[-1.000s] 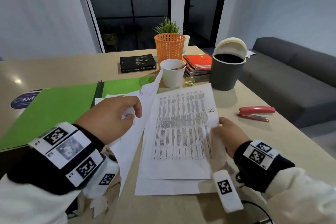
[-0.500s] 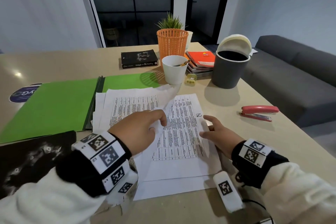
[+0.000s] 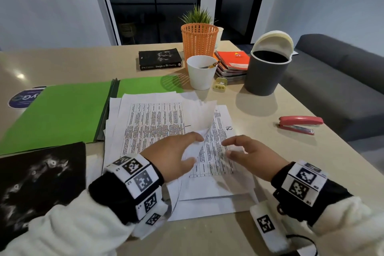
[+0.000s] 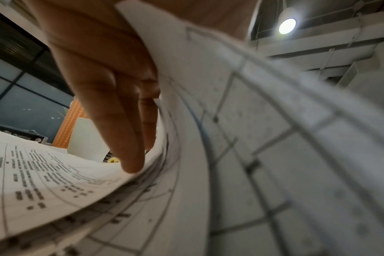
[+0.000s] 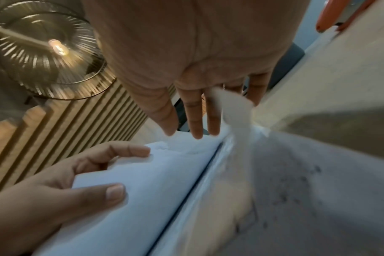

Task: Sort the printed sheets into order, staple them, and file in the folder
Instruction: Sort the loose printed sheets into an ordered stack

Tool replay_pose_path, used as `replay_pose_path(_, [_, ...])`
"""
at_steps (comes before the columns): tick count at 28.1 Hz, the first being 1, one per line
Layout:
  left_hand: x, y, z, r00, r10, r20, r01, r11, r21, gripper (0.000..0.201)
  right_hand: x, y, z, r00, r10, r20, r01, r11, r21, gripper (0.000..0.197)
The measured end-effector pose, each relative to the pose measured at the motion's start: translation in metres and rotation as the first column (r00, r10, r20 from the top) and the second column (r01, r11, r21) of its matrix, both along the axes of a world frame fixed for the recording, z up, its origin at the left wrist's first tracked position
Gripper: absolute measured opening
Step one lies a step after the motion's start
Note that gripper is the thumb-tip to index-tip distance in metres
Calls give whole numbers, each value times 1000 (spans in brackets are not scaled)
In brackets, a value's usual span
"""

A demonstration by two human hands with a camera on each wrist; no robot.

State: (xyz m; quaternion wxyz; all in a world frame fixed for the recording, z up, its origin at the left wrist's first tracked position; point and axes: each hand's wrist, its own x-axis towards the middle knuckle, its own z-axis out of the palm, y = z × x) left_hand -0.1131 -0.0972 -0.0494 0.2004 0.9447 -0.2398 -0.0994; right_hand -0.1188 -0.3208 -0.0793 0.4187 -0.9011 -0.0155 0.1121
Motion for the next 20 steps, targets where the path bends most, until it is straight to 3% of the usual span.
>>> replay_pose_path(3, [2,-2,-4,1000,-4,3,4,1000,10,43,3,0,1,997,65,-35,-65,998,8,10])
replay_pose_path(5, [2,-4,-5,1000,-11,-4,11,999,35,46,4,3,-3,989,106,-104,-93,988,120,12])
replay_pose_path(9, [2,-10,-6,997,-41,-59,45,997,58,79,-1,13,-10,952,169,-255,-73,935,347,29])
replay_pose_path(12, [1,-15,-7,990,-37,-136,43,998,41,97,-3,14,-10,955,163,-249,-88,954,286,36])
replay_pose_path(15, [-1,-20,-8,985,-56,-164,65,997,50,84,0,11,-12,949,172,-265,-98,958,269,39])
replay_pose_path(18, [-6,-24,-9,991,-97,-96,105,991,87,58,3,10,-17,935,179,-307,-65,935,349,18])
replay_pose_path(20, [-6,-26,-9,991,-100,-85,109,989,104,69,4,7,-20,929,189,-320,-52,918,392,13])
